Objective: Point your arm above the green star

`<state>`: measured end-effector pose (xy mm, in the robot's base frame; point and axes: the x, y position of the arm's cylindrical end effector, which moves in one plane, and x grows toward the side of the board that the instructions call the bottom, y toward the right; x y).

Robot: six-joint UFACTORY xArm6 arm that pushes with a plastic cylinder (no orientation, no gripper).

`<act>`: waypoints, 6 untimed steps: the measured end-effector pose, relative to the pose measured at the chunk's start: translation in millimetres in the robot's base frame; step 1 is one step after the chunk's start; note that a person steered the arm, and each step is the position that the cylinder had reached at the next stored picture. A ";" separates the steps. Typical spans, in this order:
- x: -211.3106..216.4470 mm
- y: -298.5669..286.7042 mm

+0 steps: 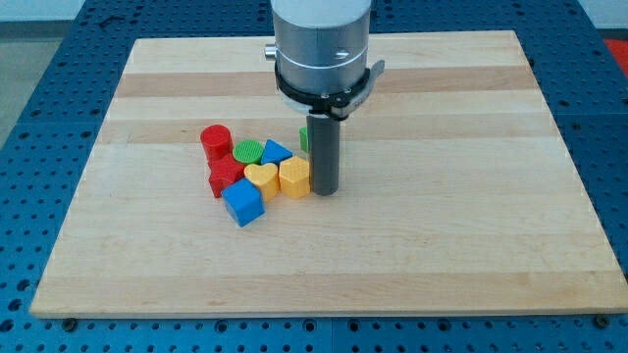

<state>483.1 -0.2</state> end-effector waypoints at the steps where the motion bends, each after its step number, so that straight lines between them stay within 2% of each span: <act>1: -2.5 31.4; 2: -48.5 91.0; 3: -74.3 111.1; 4: -86.2 93.4; 5: -135.8 90.7; 6: -141.5 45.5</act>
